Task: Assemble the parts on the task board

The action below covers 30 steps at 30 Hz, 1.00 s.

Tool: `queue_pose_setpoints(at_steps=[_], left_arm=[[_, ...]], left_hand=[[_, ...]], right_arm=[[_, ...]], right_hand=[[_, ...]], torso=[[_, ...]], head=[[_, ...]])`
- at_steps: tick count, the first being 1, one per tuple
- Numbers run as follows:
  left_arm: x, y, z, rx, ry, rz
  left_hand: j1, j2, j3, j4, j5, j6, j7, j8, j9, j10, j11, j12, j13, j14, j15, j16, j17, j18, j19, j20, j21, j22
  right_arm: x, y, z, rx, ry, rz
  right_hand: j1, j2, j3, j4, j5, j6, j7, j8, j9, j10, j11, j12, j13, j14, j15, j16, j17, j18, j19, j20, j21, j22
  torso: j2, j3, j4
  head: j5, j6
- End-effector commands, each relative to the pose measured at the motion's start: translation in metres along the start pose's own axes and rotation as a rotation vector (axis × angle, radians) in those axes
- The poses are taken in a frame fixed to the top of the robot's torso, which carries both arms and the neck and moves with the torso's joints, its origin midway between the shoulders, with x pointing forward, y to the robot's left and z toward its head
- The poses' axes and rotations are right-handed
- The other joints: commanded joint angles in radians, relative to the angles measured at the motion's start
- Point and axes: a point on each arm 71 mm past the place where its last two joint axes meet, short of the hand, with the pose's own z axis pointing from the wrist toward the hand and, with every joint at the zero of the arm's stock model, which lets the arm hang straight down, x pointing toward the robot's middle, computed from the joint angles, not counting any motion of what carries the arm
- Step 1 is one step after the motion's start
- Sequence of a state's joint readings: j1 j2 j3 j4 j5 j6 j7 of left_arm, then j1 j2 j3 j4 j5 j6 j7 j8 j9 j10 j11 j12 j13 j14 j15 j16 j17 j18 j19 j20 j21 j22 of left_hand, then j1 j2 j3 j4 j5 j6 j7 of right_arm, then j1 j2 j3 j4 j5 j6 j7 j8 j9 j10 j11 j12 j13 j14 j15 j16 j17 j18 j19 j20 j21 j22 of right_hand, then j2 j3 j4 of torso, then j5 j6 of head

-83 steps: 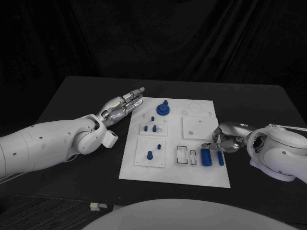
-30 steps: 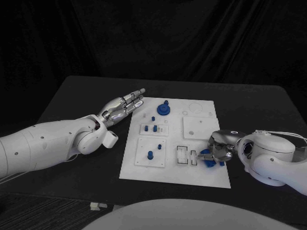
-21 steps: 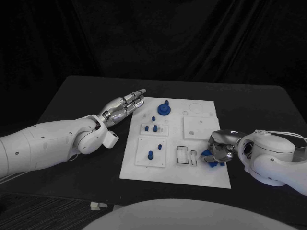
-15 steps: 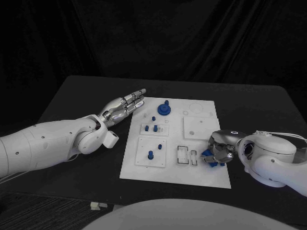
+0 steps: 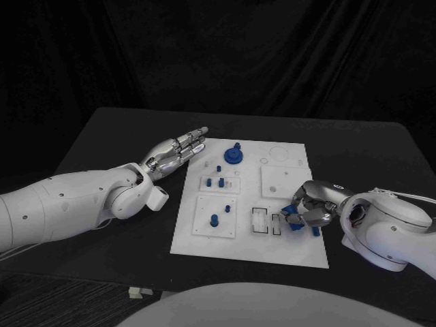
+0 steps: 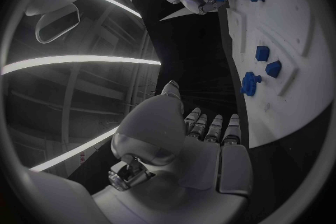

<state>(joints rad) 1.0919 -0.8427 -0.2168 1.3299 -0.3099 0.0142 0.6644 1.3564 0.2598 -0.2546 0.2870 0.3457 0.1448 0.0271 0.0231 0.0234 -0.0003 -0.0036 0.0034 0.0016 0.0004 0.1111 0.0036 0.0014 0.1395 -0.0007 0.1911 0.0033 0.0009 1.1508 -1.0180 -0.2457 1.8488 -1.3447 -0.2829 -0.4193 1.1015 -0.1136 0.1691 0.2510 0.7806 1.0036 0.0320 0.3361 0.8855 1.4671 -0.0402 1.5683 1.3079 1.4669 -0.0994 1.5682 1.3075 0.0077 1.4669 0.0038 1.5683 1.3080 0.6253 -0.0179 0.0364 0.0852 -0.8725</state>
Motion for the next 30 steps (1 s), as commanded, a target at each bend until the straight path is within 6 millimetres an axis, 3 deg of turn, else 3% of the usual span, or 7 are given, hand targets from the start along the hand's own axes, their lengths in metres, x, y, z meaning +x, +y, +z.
queue_pose_setpoints(at_steps=[1,9,13,21,30], left_arm=[[0.002,0.0,0.001,0.01,0.008,-0.013],[0.003,0.0,0.002,0.01,0.009,-0.013],[0.003,0.0,0.003,0.009,0.01,-0.013],[0.004,0.0,0.004,0.007,0.014,-0.015],[0.004,0.001,0.004,0.003,0.017,-0.017]], left_hand=[[0.01,0.003,0.005,-0.004,0.005,0.003,0.004,0.006,0.001,0.0,0.007,-0.003,-0.002,0.0,0.005,-0.004,-0.001,0.013,0.001,0.005,-0.003,-0.001],[0.011,0.003,0.005,-0.004,0.006,0.003,0.004,0.006,0.001,0.0,0.008,-0.003,-0.002,0.0,0.007,-0.004,-0.001,0.012,0.001,0.007,-0.003,-0.001],[0.011,0.003,0.005,-0.004,0.006,0.003,0.004,0.006,0.001,0.0,0.008,-0.003,-0.002,0.0,0.007,-0.004,-0.001,0.012,0.001,0.007,-0.003,-0.001],[0.011,0.003,0.005,-0.004,0.007,0.003,0.004,0.006,0.001,0.0,0.008,-0.003,-0.002,0.0,0.008,-0.004,-0.001,0.012,0.001,0.007,-0.003,-0.001],[0.012,0.003,0.005,-0.005,0.008,0.003,0.005,0.006,0.001,0.0,0.008,-0.003,-0.002,0.0,0.008,-0.004,-0.001,0.012,0.001,0.008,-0.003,-0.001]], right_arm=[[-0.003,0.0,-0.001,0.036,-0.017,0.192],[-0.001,0.003,0.002,0.07,0.028,0.289],[0.002,0.004,0.007,0.082,0.059,0.287],[0.01,0.01,0.018,0.102,0.119,0.266],[0.014,0.019,0.025,0.089,0.125,0.217]], right_hand=[[0.007,0.033,0.192,-0.184,-0.029,0.001,-0.008,0.002,0.044,0.104,-0.004,0.003,0.263,0.104,-0.002,0.003,0.263,-0.008,0.104,0.007,0.002,0.263],[-0.02,0.048,0.19,-0.179,-0.133,-0.001,-0.007,-0.008,0.052,0.104,-0.003,0.003,0.263,0.104,-0.001,0.003,0.263,-0.007,0.103,0.008,0.0,0.262],[-0.033,0.054,0.183,-0.172,-0.186,-0.002,-0.006,-0.015,0.052,0.104,-0.001,0.003,0.263,0.104,0.0,0.002,0.262,-0.006,0.1,0.009,-0.003,0.26],[-0.083,0.064,0.147,-0.131,-0.339,-0.002,0.001,-0.035,0.048,0.104,0.005,0.003,0.263,0.1,0.005,-0.007,0.244,-0.001,0.091,0.014,-0.02,0.254],[-0.115,0.066,0.115,-0.102,-0.408,-0.002,0.005,-0.042,0.051,0.104,0.008,0.003,0.263,0.097,0.008,-0.012,0.233,0.003,0.084,0.017,-0.032,0.249]], torso=[[0.0,-0.0012,0.0007],[0.001,-0.0003,-0.0009],[0.001,-0.0009,0.0012],[0.002,0.0,-0.0014],[0.002,0.0,0.0001]], head=[[-0.002,0.0],[-0.002,0.0],[-0.006,0.0],[-0.005,0.0],[-0.005,0.0]])
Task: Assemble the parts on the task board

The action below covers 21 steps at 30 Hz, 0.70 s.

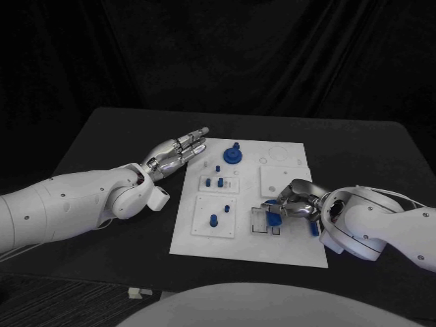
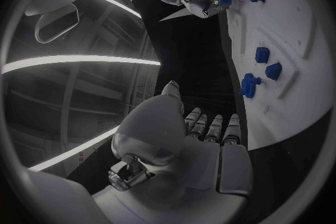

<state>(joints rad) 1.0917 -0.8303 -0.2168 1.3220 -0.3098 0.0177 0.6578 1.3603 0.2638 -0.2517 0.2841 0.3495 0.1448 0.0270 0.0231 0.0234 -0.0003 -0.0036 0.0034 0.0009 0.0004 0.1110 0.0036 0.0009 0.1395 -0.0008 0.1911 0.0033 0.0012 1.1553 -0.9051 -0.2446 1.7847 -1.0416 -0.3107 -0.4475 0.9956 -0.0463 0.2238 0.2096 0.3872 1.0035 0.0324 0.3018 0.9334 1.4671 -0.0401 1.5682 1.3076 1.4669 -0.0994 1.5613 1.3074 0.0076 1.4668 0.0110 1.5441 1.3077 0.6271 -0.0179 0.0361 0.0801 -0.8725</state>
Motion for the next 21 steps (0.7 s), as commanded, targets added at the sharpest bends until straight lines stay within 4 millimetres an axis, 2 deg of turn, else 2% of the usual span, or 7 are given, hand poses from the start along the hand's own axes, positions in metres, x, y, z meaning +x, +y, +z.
queue_pose_setpoints(at_steps=[1,14,20,21], left_arm=[[0.0019,-0.0003,0.0008,0.008,0.01,-0.015],[0.0018,0.0003,0.001,0.005,0.012,-0.017],[0.0017,0.0006,0.0012,0.004,0.013,-0.017],[0.0017,0.0006,0.0012,0.004,0.013,-0.017]], left_hand=[[0.008,-0.001,0.003,-0.002,0.004,0.003,0.005,0.006,0.001,0.0,0.008,-0.003,-0.001,0.0,0.009,-0.004,-0.001,0.012,0.001,0.008,-0.003,-0.001],[0.009,-0.001,0.003,-0.002,0.005,0.004,0.006,0.006,0.001,0.0,0.009,-0.003,-0.001,0.0,0.012,-0.004,-0.001,0.011,0.001,0.01,-0.003,-0.001],[0.009,-0.001,0.003,-0.002,0.005,0.004,0.006,0.006,0.001,0.0,0.009,-0.003,-0.001,0.0,0.012,-0.004,-0.001,0.011,0.001,0.01,-0.003,-0.001],[0.009,-0.001,0.003,-0.002,0.005,0.004,0.006,0.006,0.001,0.0,0.009,-0.003,-0.001,0.0,0.012,-0.004,-0.001,0.011,0.001,0.01,-0.003,-0.001]], right_arm=[[0.003,0.0001,0.001,0.023,0.014,-0.039],[0.0087,0.006,0.0032,0.024,0.037,-0.097],[0.0105,0.0079,0.0038,0.023,0.047,-0.105],[0.0107,0.0081,0.0039,0.023,0.049,-0.106]], right_hand=[[-0.011,-0.001,0.057,-0.059,-0.024,-0.003,0.005,-0.008,0.003,0.104,0.008,0.003,0.263,0.097,0.008,-0.006,0.232,0.003,0.084,0.01,-0.008,0.249],[-0.032,-0.003,0.025,-0.039,-0.081,-0.017,0.012,-0.018,0.008,0.104,0.015,0.003,0.263,0.094,0.014,-0.014,0.215,0.008,0.074,0.015,-0.026,0.242],[-0.067,-0.001,-0.02,-0.006,-0.185,-0.018,0.014,-0.02,0.014,0.104,0.017,0.003,0.263,0.093,0.016,-0.017,0.21,0.01,0.072,0.017,-0.031,0.24],[-0.068,-0.001,-0.024,-0.004,-0.192,-0.019,0.014,-0.021,0.015,0.104,0.017,0.003,0.263,0.093,0.016,-0.017,0.21,0.01,0.071,0.017,-0.032,0.24]], torso=[[0.001,-0.0001,0.0008],[-0.001,-0.0002,-0.0005],[-0.001,-0.0004,-0.0003],[-0.001,-0.0005,-0.0003]], head=[[0.0,0.0],[0.004,0.0],[0.003,0.0],[0.003,0.0]])
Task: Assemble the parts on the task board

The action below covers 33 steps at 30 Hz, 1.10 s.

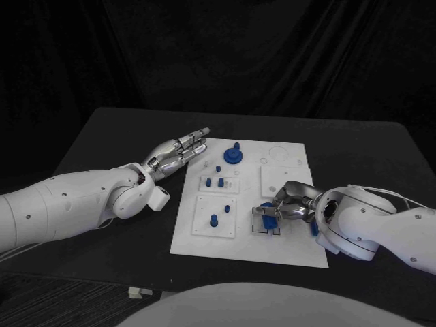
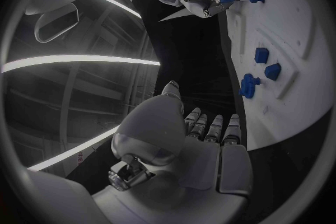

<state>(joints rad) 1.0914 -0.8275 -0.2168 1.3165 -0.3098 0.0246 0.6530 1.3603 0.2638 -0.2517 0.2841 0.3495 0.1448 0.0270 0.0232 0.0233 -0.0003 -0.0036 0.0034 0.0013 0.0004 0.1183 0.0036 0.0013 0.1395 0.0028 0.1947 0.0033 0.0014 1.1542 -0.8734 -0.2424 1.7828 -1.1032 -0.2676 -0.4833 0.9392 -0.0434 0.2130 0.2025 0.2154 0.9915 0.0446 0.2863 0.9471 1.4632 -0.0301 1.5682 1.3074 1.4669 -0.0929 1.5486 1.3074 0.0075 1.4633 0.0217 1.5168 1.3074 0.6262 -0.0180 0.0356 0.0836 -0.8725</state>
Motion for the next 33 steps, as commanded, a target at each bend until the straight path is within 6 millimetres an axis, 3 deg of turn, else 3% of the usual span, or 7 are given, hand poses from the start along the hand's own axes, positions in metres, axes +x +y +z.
queue_pose_setpoints(at_steps=[1,4,14,22,33], left_arm=[[0.0021,-0.0003,0.0008,0.01,0.01,-0.015],[0.002,-0.0001,0.0008,0.008,0.01,-0.015],[0.0018,0.0003,0.0008,0.006,0.01,-0.015],[0.0016,0.0005,0.0005,0.004,0.01,-0.015],[0.0006,0.0008,-0.0003,0.001,0.008,-0.014]], left_hand=[[0.009,-0.001,0.003,-0.002,0.005,0.004,0.006,0.006,0.001,0.0,0.009,-0.003,-0.001,0.0,0.004,-0.004,-0.001,0.011,-0.003,0.006,-0.003,-0.001],[0.009,-0.001,0.003,-0.002,0.005,0.004,0.006,0.006,0.001,0.0,0.009,-0.003,-0.001,0.0,0.004,-0.004,-0.001,0.011,-0.003,0.006,-0.003,-0.001],[0.009,0.0,0.003,-0.002,0.005,0.009,0.011,0.007,0.002,0.0,0.011,-0.003,-0.001,0.0,0.01,-0.004,-0.001,0.01,-0.003,0.011,-0.003,-0.001],[0.009,0.0,0.003,-0.002,0.005,0.012,0.013,0.008,0.003,0.0,0.011,-0.003,-0.001,0.0,0.011,-0.004,-0.001,0.01,-0.003,0.011,-0.003,-0.001],[0.009,0.0,0.003,-0.001,0.005,0.015,0.014,0.008,0.003,0.0,0.012,-0.003,-0.001,0.0,0.012,-0.004,-0.001,0.009,-0.003,0.012,-0.003,-0.001]], right_arm=[[0.0044,-0.0026,0.0003,0.031,0.027,-0.029],[0.0047,-0.0026,0.0007,0.032,0.03,-0.031],[0.0058,-0.0019,0.0016,0.036,0.039,-0.037],[0.0061,-0.0005,0.0018,0.03,0.036,-0.035],[0.0038,0.0001,0.0012,0.011,0.005,-0.017]], right_hand=[[-0.018,-0.004,-0.021,0.01,-0.035,-0.007,0.002,-0.006,0.002,0.108,0.007,0.003,0.263,0.092,0.009,-0.005,0.209,0.01,0.074,0.006,-0.006,0.239],[-0.033,-0.003,-0.044,0.026,-0.071,-0.009,0.003,-0.007,0.005,0.108,0.008,0.003,0.263,0.092,0.01,-0.006,0.206,0.011,0.073,0.007,-0.009,0.239],[-0.064,0.002,-0.106,0.071,-0.129,-0.012,0.004,-0.011,0.01,0.108,0.009,0.003,0.263,0.091,0.011,-0.009,0.202,0.013,0.07,0.008,-0.017,0.236],[-0.091,0.009,-0.144,0.088,-0.159,-0.015,0.005,-0.014,0.013,0.108,0.01,0.003,0.263,0.091,0.012,-0.009,0.2,0.013,0.07,0.009,-0.018,0.236],[-0.166,0.017,-0.237,0.09,-0.164,-0.014,0.006,-0.016,0.018,0.108,0.01,0.003,0.263,0.091,0.012,-0.008,0.203,0.013,0.07,0.009,-0.019,0.236]], torso=[[0.0,-0.0005,0.0002],[0.0,-0.0004,-0.0001],[0.0,-0.0001,0.0005],[0.001,-0.0001,-0.0001],[0.001,0.0004,-0.0004]], head=[[-0.001,0.0],[0.0,0.0],[0.001,0.0],[0.001,0.0],[0.004,0.0]])
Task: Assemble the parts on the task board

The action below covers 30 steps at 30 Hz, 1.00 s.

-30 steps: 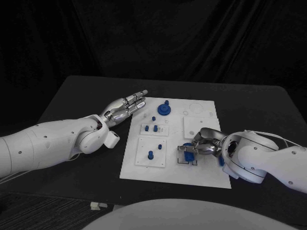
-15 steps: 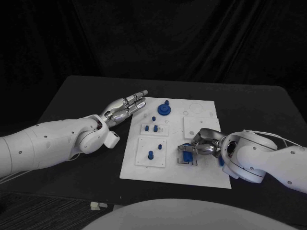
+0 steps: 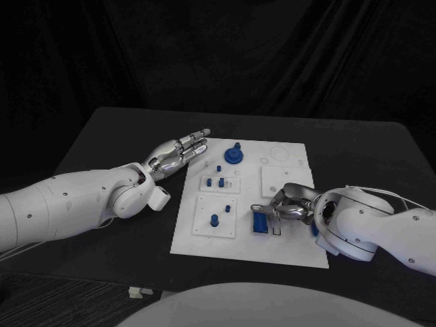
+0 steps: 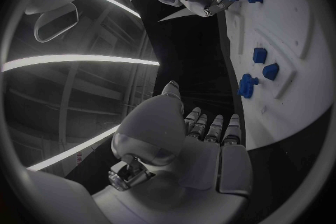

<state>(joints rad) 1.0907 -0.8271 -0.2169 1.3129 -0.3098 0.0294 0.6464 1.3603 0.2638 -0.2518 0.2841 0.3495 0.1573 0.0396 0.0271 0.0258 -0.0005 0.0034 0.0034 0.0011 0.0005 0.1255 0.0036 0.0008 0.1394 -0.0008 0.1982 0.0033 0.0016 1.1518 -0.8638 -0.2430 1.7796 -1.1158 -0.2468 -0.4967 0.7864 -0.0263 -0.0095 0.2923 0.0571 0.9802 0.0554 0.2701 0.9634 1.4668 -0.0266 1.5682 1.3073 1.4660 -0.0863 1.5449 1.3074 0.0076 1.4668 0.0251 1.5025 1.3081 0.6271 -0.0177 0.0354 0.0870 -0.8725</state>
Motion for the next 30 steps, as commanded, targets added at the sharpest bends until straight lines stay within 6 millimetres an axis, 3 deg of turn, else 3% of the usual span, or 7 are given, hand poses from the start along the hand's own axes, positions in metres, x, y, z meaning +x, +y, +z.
queue_pose_setpoints(at_steps=[1,12,15,18,21,25,30], left_arm=[[0.001,0.0,0.0,0.009,0.006,-0.013],[0.0,0.0,-0.001,0.007,0.004,-0.012],[0.0,0.0,-0.002,0.006,0.002,-0.011],[-0.001,0.0,-0.002,0.005,0.0,-0.009],[-0.001,0.0,-0.002,0.005,-0.001,-0.009],[-0.001,0.0,-0.002,0.006,-0.001,-0.009],[-0.001,0.0,-0.002,0.006,-0.002,-0.008]], left_hand=[[0.009,0.0,0.003,-0.002,0.005,0.002,0.002,0.004,0.001,0.001,0.005,-0.003,-0.001,0.0,0.004,-0.004,-0.001,0.01,0.001,0.009,-0.003,-0.002],[0.009,0.0,0.003,-0.001,0.005,0.004,0.003,0.005,0.001,0.001,0.006,-0.003,-0.001,0.0,0.005,-0.004,-0.001,0.009,0.001,0.009,-0.003,-0.002],[0.009,0.0,0.003,-0.001,0.005,0.004,0.003,0.005,0.001,0.001,0.006,-0.003,-0.001,0.0,0.005,-0.004,-0.001,0.009,0.001,0.009,-0.003,-0.002],[0.009,0.0,0.003,-0.001,0.005,0.004,0.003,0.005,0.001,0.001,0.006,-0.003,-0.001,0.0,0.005,-0.004,-0.001,0.009,0.001,0.009,-0.003,-0.002],[0.008,0.001,0.003,-0.001,0.005,0.006,0.004,0.005,0.001,0.001,0.007,-0.003,-0.001,0.0,0.006,-0.004,-0.001,0.009,0.001,0.01,-0.003,-0.002],[0.008,0.001,0.003,-0.001,0.005,0.006,0.004,0.005,0.001,0.001,0.007,-0.003,-0.001,0.0,0.006,-0.004,-0.001,0.009,0.001,0.01,-0.003,-0.002],[0.008,0.001,0.003,-0.001,0.005,0.007,0.004,0.006,0.001,0.001,0.007,-0.003,-0.001,0.0,0.006,-0.004,-0.001,0.009,0.001,0.01,-0.003,-0.002]], right_arm=[[0.0,-0.002,0.0,0.004,-0.015,0.007],[-0.009,-0.003,-0.009,-0.077,-0.11,0.057],[-0.015,-0.003,-0.015,-0.112,-0.149,0.072],[-0.024,-0.003,-0.022,-0.152,-0.197,0.083],[-0.029,-0.002,-0.026,-0.191,-0.23,0.089],[-0.034,-0.001,-0.03,-0.261,-0.258,0.086],[-0.033,-0.001,-0.03,-0.319,-0.238,0.069]], right_hand=[[-0.013,0.0,-0.015,0.0,-0.005,-0.002,-0.005,0.001,0.001,0.104,0.007,0.003,0.263,0.092,0.005,-0.004,0.203,0.013,0.067,0.005,-0.005,0.235],[-0.001,0.035,-0.036,-0.003,0.006,0.0,-0.006,0.004,0.007,0.104,0.006,0.003,0.263,0.095,0.005,0.001,0.213,0.011,0.07,0.005,0.001,0.238],[0.073,0.052,-0.048,-0.007,0.058,-0.004,-0.008,0.015,0.018,0.104,0.005,0.003,0.263,0.095,0.004,0.004,0.217,0.01,0.073,0.004,0.007,0.24],[0.182,0.068,-0.036,-0.038,0.198,-0.025,-0.007,0.02,0.021,0.104,0.005,0.003,0.263,0.096,0.004,0.006,0.222,0.009,0.075,0.003,0.011,0.241],[0.214,0.068,-0.043,-0.037,0.21,-0.056,0.003,0.003,0.003,0.104,0.013,0.003,0.263,0.098,0.01,0.01,0.229,0.008,0.076,0.007,0.014,0.242],[0.235,0.08,-0.063,-0.008,0.2,-0.111,0.027,-0.056,-0.075,0.104,0.033,0.003,0.263,0.101,0.029,0.017,0.245,0.006,0.078,0.021,0.019,0.244],[0.214,0.116,-0.107,-0.002,0.165,-0.131,0.047,-0.135,-0.232,0.104,0.044,0.003,0.263,0.101,0.04,0.019,0.247,0.005,0.08,0.038,0.025,0.246]], torso=[[0.0,0.0002,-0.0003],[-0.001,0.0004,0.0009],[-0.003,0.0004,0.0009],[-0.002,-0.0005,0.0012],[-0.002,-0.0006,0.0004],[0.0,0.0,-0.0012],[-0.001,-0.0001,-0.001]], head=[[0.001,0.0],[0.007,0.0],[0.008,0.0],[0.006,0.0],[0.008,0.0],[0.01,0.0],[0.009,0.0]])
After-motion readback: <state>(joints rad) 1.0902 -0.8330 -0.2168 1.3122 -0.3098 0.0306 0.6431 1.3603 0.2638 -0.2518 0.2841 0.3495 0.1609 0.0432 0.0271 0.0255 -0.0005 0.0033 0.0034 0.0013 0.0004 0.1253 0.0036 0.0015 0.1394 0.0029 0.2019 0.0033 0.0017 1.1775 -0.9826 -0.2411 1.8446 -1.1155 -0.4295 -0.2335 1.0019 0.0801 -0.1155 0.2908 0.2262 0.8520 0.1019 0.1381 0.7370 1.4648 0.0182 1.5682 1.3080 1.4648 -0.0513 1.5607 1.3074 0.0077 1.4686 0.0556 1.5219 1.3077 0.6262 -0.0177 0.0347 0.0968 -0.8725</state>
